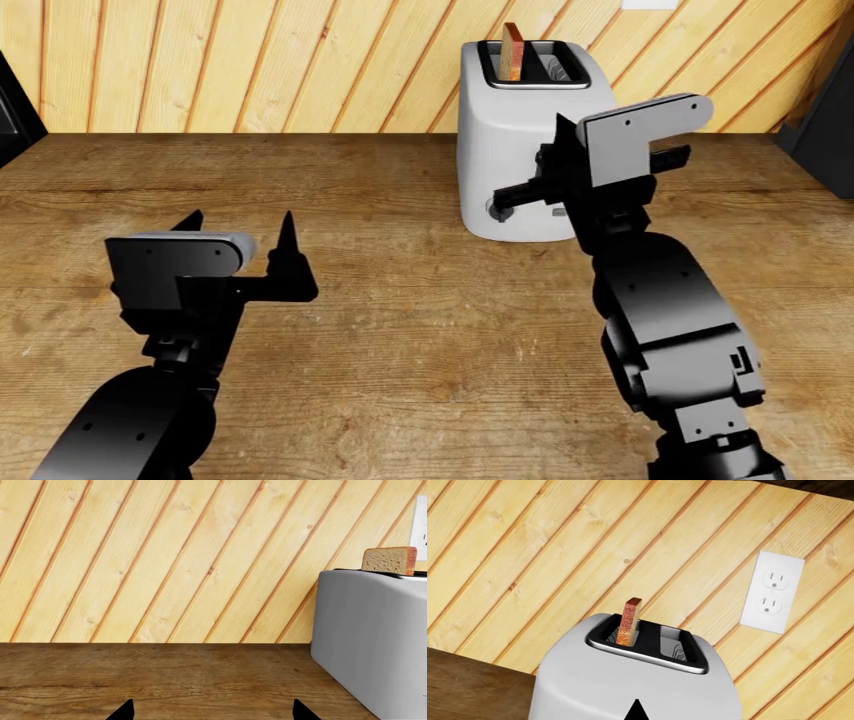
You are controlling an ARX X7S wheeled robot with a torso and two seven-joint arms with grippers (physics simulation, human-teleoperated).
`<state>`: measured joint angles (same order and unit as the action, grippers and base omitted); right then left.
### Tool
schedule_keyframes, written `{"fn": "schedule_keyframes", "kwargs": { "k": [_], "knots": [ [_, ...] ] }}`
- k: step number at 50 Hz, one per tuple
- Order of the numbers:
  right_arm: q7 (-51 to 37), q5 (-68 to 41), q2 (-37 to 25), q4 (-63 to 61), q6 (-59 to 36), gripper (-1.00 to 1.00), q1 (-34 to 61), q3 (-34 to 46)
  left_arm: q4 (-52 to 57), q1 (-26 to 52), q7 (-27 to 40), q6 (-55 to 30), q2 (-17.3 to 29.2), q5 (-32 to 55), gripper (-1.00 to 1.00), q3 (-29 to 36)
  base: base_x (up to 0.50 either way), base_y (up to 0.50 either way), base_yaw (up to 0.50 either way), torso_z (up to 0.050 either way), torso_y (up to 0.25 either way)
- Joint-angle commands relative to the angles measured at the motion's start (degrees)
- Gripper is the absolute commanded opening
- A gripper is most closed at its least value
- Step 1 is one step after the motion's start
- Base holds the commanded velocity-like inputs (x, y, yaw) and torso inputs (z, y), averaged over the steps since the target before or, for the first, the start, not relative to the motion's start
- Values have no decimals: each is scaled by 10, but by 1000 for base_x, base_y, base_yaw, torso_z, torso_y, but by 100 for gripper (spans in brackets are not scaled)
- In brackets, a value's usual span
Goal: Push down the lever of the toaster to turn it on.
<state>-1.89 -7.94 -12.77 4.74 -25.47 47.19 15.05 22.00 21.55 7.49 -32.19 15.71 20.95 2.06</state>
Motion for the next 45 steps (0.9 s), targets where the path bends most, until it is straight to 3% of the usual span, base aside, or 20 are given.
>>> {"fn": "schedule_keyframes", "kwargs": {
  "k": [1, 25, 45],
  "knots": [
    [9, 1, 11, 72, 20, -100, 27, 14, -3, -2, 2, 5, 3, 2, 100, -2, 0, 0, 0, 0, 0],
    [7, -2, 15, 184, 94, -100, 14, 11, 7, -2, 12, -3, 7, 7, 100, 1, 0, 0, 0, 0, 0],
    [-6, -12, 8, 179, 107, -100, -37, 5, 8, -3, 16, 1, 8, 8, 100, 10, 0, 0, 0, 0, 0]
  ]
}}
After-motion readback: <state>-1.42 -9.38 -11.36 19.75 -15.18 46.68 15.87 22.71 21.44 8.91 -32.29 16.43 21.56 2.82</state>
